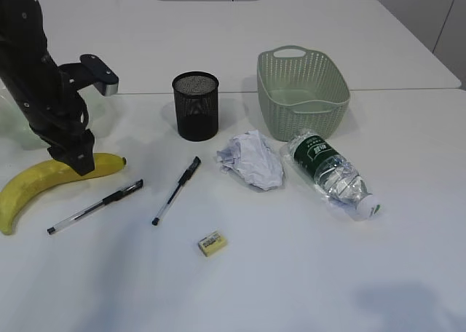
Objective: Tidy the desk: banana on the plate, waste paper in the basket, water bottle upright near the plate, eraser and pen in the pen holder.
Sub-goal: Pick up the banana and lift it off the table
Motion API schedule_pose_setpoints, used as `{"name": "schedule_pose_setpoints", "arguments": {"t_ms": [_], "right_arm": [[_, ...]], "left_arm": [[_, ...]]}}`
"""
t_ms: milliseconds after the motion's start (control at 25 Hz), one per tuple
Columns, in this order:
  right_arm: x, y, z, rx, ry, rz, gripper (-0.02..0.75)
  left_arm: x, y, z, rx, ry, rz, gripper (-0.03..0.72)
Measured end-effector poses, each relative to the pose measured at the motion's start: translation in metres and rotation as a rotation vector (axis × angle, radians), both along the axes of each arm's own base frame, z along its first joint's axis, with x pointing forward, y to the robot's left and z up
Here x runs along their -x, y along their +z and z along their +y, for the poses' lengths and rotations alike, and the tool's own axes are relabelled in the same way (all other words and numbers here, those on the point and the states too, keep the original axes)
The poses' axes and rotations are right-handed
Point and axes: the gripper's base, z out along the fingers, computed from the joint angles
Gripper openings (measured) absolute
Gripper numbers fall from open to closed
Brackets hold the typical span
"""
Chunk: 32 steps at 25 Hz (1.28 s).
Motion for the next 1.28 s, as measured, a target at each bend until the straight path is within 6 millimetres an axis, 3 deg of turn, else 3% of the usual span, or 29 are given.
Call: {"name": "schedule_pose_setpoints", "arguments": {"t_ms": [400,1120,1280], "right_arm": [[0.0,0.0,0.0,0.0,0.0,-0.004,0.536],[0.0,0.0,0.0,-0.004,0.0,-0.005,0.536],[-0.001,0.0,0.001,-0.008,0.001,-0.005,0.536]], "left_arm": [[-0.01,-0.028,0.005,-0.04,-0.051,0.028,0.417],[-0.024,-0.026,0.004,-0.065,-0.169,-0.137,0.403],[-0.025,-0.035,0.004,-0.075,-0.191,-0.111,0.4]]}}
